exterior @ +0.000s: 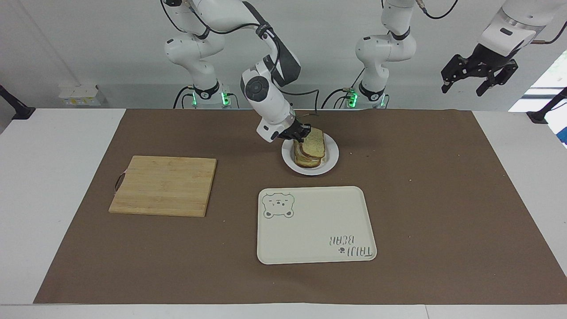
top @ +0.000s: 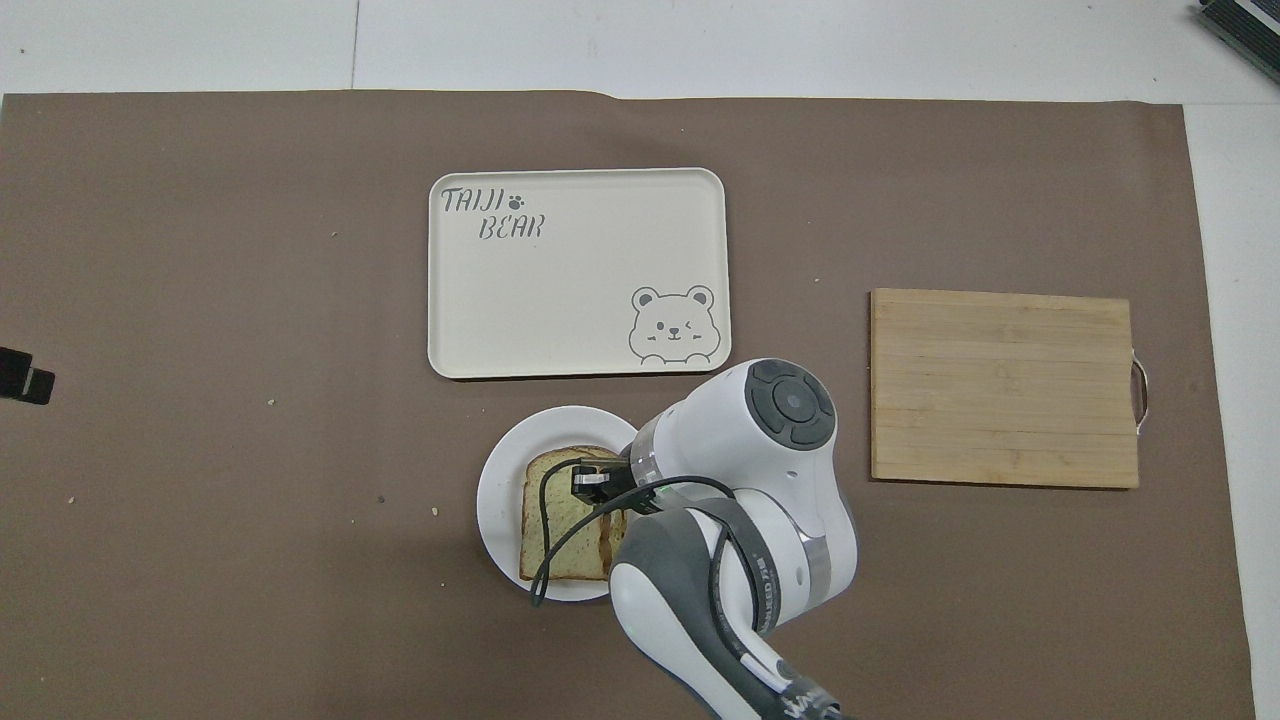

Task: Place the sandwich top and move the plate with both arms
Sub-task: 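Lay the bread slice on the egg toast and open the right gripper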

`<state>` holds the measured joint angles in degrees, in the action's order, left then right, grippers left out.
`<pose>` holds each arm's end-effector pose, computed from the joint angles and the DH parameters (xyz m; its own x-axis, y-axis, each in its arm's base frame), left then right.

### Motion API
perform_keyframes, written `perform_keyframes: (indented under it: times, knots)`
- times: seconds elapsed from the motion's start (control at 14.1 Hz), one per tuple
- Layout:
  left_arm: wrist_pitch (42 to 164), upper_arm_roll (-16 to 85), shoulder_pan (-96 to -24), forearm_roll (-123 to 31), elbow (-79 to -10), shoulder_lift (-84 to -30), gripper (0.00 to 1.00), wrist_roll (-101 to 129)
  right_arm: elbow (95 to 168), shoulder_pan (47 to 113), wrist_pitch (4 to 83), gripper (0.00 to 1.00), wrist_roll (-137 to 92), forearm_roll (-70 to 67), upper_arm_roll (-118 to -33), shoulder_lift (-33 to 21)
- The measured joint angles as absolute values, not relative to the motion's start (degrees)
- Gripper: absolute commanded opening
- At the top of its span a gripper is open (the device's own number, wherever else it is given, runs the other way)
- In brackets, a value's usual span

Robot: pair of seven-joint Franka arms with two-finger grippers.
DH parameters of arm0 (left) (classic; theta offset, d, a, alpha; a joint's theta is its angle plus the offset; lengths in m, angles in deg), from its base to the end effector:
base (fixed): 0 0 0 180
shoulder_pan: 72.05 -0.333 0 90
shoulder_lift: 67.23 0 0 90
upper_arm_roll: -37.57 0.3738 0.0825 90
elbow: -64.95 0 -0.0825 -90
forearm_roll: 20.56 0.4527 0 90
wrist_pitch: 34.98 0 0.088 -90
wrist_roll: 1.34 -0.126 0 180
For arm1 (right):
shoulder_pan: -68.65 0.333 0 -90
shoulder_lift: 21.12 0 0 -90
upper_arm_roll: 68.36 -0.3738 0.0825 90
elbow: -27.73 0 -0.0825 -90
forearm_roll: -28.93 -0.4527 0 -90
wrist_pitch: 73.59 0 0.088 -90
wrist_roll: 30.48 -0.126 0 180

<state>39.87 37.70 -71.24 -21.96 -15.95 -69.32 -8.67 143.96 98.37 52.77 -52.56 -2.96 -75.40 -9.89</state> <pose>0.5759 -0.0103 0.7466 0.9872 -0.1456 -0.0654 -0.1437 -0.9891 0.0327 0.5091 0.4103 0.3535 0.9665 -0.0335 -0.2546 -0.1298 -0.9193 -0.3715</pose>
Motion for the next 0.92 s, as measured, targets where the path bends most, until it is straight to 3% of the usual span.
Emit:
perform_keyframes:
  times: [0.07, 0.21, 0.5, 0.92]
  knots:
    - [39.6, 37.7, -71.3, -22.0, -16.0, -69.3, 1.0, -8.6, 144.0, 98.4, 52.8, 0.12, -52.6, -3.0, -75.3, -9.5]
    - [39.4, 37.7, -71.3, -22.0, -16.1, -69.4, 1.0, -8.6, 144.2, 98.3, 52.7, 1.0, -52.6, -3.0, -75.3, -9.4]
    - [39.4, 37.6, -71.2, -22.0, -16.3, -69.5, 1.0, -8.6, 143.6, 98.1, 52.0, 1.0, -52.5, -2.4, -74.5, -9.6]
    - [39.4, 37.2, -71.0, -22.0, -17.6, -70.3, 1.0, -8.6, 140.2, 94.0, 47.2, 1.0, -52.5, 11.4, -74.1, -13.7]
